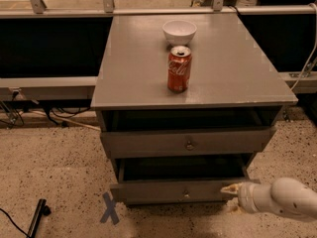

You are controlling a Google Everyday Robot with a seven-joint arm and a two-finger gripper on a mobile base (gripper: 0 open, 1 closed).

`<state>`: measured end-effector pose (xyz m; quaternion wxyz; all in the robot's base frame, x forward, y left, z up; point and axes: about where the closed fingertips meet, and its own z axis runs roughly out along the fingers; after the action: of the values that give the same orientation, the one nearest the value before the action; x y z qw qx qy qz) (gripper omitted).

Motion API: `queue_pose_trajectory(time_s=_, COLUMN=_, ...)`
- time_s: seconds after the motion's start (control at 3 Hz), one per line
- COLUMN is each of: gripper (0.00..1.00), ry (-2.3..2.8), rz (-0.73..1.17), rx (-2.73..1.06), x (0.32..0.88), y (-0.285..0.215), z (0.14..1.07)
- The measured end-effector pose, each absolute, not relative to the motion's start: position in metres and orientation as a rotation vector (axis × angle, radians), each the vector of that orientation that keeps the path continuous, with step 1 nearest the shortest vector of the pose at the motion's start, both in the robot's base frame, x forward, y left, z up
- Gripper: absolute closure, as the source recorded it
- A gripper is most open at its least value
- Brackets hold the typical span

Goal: Open middle drawer

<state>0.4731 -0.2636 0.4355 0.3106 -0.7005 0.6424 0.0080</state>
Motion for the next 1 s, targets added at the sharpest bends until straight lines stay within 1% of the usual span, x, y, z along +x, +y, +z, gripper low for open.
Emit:
queue_pose_trajectory(time_s=0.33, gripper=0.07, ry=1.691, rz=0.026, rx=-1.867, x=0.465, y=-0.26, z=0.439)
queue_pose_trajectory(time_s=0.67, gripper=0.0, ry=1.69, rz=0.028, rx=-1.867, x=0.465, y=-0.26, z=0.438)
queue_pose_trajectory(time_s=1.0, gripper=0.0, ry=1.701, rz=0.046, rx=-1.905, x=0.476, y=-0.255, z=0.432)
